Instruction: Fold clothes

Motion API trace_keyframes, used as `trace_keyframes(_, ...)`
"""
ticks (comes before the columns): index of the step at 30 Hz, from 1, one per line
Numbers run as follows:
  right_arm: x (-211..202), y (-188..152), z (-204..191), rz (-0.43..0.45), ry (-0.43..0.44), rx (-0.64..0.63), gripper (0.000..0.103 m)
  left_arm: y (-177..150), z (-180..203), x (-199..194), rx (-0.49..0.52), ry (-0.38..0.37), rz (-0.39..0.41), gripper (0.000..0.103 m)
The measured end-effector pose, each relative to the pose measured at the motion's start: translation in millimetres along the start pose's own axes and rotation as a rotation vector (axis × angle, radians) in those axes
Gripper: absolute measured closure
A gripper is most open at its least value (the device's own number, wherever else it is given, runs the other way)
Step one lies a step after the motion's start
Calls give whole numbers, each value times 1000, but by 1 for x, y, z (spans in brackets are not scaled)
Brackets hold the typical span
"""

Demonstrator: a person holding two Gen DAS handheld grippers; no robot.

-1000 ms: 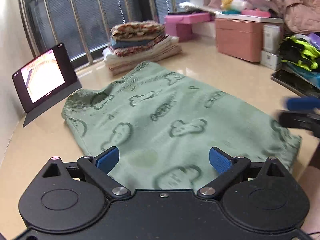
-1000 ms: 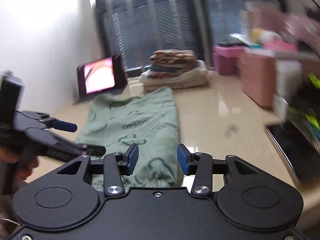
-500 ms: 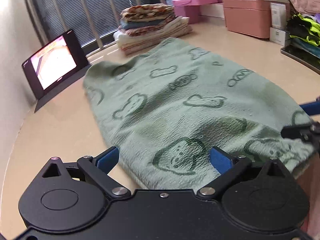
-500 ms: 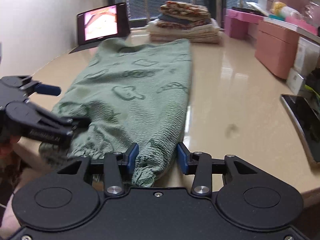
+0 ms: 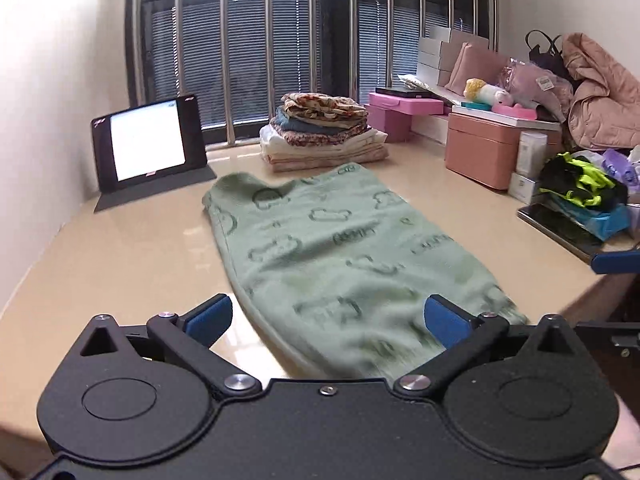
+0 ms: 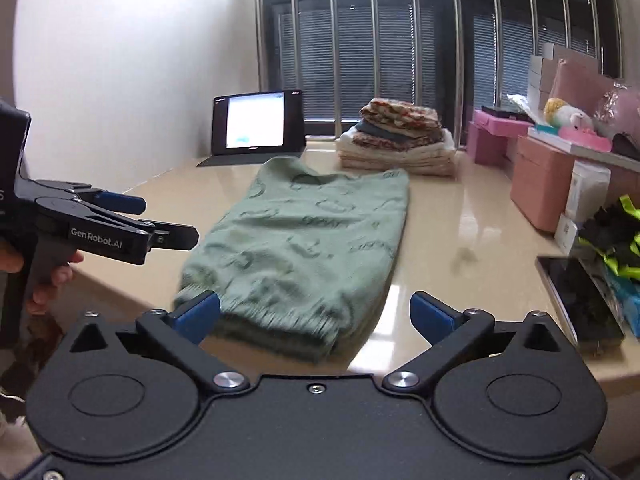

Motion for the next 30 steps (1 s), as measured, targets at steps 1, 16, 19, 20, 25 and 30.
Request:
trace_keyframes(1,-4,-4,-2,-7,4,8,1,-6,6,-7,-13,-2,6,0)
trace_keyframes(16,-28,-33,-13,-11,-5,75,1,-89,32,-51,-125,16,-16,0)
trace_keyframes(19,-26,-31,-11,21,-15,62,1,-86,26,-49,-156,28,0,0)
trace_keyframes(20,-25,-30,-12,41,-14,42,1,-85,25,-48,-163,31,4,0)
trace_keyframes(25,-13,-25,-31,138,7,-229,1,-85,20,-47,-174,45,2,0)
trace_keyframes(30,22,-36,-64,203,-2,-716,3,-89,13,-53,-183,67,-7,0)
Point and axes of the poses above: each gripper's, at about its wrist camera, not at the fingertips, and x roughly the way its jaws point, z to its right, y to its top, the point moved 9 cm from there along x, roughly the way its jaws point, and after that the axes turned 12 degrees about -y, right-handed, at the moved point
